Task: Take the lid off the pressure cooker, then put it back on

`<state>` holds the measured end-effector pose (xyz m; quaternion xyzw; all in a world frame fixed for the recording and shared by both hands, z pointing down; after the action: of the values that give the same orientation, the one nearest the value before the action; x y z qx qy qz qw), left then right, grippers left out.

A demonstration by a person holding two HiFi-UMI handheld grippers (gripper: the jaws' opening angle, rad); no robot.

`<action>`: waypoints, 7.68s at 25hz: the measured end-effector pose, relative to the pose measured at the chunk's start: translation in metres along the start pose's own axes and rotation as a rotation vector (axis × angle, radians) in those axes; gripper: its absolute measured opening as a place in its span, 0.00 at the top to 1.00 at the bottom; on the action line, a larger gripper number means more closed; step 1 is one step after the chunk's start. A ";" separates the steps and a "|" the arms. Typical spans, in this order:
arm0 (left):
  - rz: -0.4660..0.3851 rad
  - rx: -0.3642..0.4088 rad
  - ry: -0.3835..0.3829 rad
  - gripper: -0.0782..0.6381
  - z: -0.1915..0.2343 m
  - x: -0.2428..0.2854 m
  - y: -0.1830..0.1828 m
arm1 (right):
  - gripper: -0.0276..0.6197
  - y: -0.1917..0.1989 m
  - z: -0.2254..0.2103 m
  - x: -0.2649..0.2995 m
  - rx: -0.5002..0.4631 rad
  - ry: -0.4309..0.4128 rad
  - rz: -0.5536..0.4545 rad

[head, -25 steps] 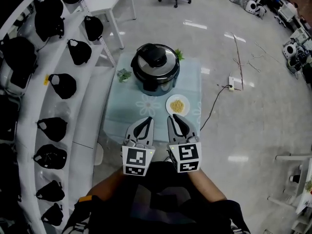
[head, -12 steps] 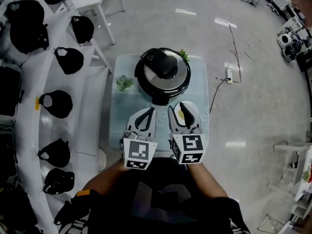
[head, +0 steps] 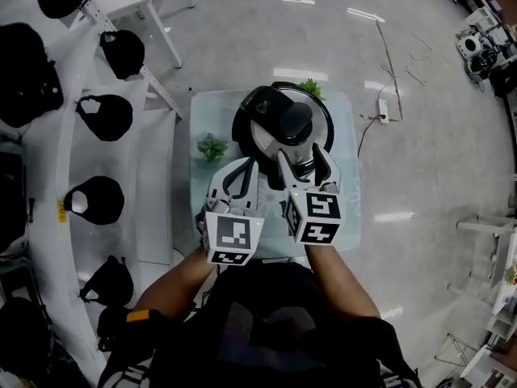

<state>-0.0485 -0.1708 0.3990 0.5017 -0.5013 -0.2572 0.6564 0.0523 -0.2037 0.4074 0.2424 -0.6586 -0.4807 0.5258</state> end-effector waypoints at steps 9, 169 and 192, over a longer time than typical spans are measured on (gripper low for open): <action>0.010 -0.015 0.029 0.88 0.035 0.040 0.001 | 0.45 -0.004 -0.011 0.056 0.065 0.103 0.100; 0.020 -0.210 -0.041 0.88 0.080 -0.001 0.026 | 0.51 0.016 -0.021 0.092 0.498 0.524 0.286; -0.047 -0.258 -0.131 0.88 0.110 -0.039 0.017 | 0.52 -0.055 0.016 0.048 0.295 0.341 0.114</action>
<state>-0.1669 -0.1759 0.3979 0.4068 -0.4937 -0.3670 0.6753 0.0112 -0.2598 0.3807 0.3566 -0.6359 -0.3008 0.6148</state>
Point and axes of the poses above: the fingertips, and each gripper's own axes: x forward along the fingers, z to its left, y out of its underside, the point moved 2 cm from there along -x, backward along the fingers, and after that the axes turned 8 degrees about -x, right-handed, at the moved point
